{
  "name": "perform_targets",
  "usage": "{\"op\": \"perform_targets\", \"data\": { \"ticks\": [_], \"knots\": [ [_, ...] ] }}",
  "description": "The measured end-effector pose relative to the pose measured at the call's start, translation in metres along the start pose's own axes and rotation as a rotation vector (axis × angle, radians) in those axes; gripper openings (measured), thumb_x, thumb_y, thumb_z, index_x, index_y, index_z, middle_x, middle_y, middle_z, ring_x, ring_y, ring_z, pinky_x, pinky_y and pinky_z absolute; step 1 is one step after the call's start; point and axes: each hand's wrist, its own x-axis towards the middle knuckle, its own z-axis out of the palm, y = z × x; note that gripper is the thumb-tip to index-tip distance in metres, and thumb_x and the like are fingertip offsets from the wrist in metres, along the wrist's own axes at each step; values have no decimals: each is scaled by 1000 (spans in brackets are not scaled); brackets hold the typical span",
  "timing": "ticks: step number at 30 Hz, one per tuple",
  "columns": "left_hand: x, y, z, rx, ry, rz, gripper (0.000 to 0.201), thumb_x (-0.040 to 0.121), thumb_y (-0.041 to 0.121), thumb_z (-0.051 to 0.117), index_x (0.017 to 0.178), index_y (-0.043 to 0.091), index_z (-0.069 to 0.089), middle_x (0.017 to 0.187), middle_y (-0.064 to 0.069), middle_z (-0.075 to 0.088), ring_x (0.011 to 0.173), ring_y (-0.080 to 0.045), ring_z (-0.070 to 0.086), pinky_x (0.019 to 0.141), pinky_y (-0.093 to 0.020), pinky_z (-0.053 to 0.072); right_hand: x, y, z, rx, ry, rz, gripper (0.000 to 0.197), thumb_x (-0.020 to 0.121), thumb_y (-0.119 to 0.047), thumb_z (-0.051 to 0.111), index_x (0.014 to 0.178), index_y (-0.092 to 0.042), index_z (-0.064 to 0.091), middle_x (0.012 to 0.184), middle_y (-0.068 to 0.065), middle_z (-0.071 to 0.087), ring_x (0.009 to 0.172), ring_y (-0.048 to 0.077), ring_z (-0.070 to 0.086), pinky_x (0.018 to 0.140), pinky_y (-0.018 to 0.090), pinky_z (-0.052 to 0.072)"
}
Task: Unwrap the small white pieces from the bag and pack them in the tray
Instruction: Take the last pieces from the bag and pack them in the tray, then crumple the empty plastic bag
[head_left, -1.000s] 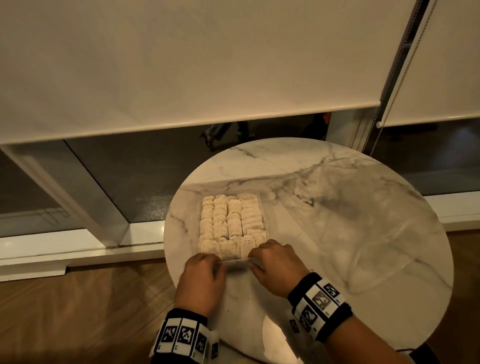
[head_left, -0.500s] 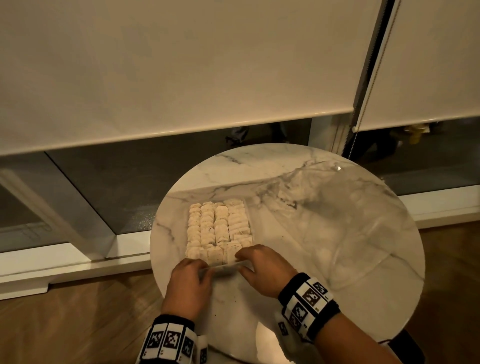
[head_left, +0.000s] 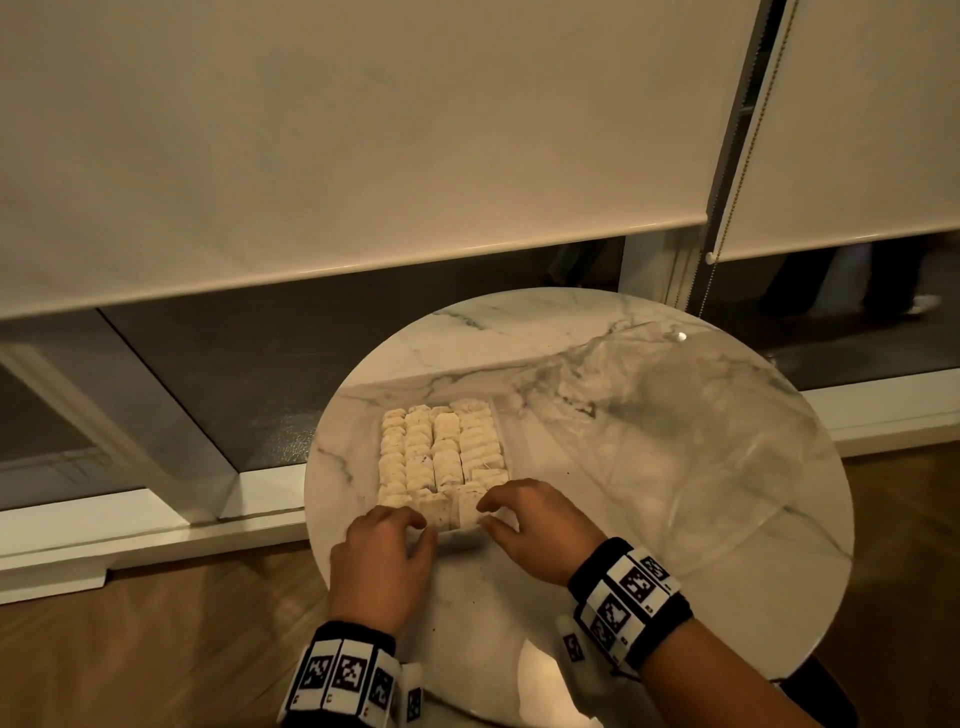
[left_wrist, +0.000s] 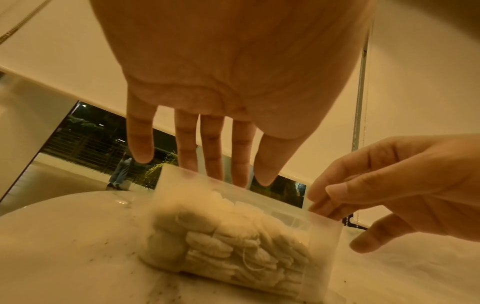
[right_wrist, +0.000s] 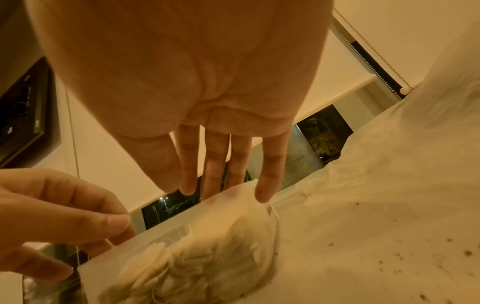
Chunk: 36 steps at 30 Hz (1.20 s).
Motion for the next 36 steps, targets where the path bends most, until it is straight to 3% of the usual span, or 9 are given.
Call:
{"op": "perform_targets", "data": {
  "ticks": [4,8,11,20,29,33,36],
  "knots": [
    [3,17,-1,67,-16,80,18,94,45,59,107,38,70,112,19,62,108,-11,56,92,-36,47,3,1,-13,17,80,-11,26,93,-33,60,117,-28,69,116,-9,68,109,10,59,94,27,47],
    [4,23,6,143,-87,86,26,93,27,59,109,44,71,111,20,68,107,-10,61,91,-37,50,0,6,-11,-187,2,-12,27,92,-37,60,117,-30,69,120,-7,66,115,16,53,96,35,46],
    [8,24,7,143,-69,70,33,91,18,59,108,43,73,112,19,70,107,-11,64,93,-35,51,-4,11,-4,-272,-3,-70,24,97,-29,55,112,-26,73,116,-4,67,112,20,54,93,37,46],
    [19,35,11,163,-66,92,37,92,16,55,109,42,73,114,16,71,108,-13,64,92,-30,50,4,23,-5,-207,52,-43,22,97,-29,57,106,-23,77,110,-3,68,108,18,55,89,35,48],
    [21,34,12,146,-93,62,39,90,11,56,106,42,74,111,17,71,107,-12,64,94,-35,50,3,25,-2,-206,74,-50,22,97,-31,57,102,-22,77,109,-4,68,107,18,55,90,35,49],
    [20,36,10,124,-96,75,32,89,16,60,105,41,72,109,18,69,105,-11,63,91,-36,51,1,17,-9,91,68,92,24,89,-42,67,107,-28,75,115,-9,66,110,10,56,97,26,45],
    [20,40,6,33,-73,81,26,86,23,65,105,40,71,109,19,67,101,-10,64,88,-36,52,-1,8,-34,369,164,186,22,88,-39,72,107,-29,75,114,-12,65,106,4,58,93,24,47]
  ]
}}
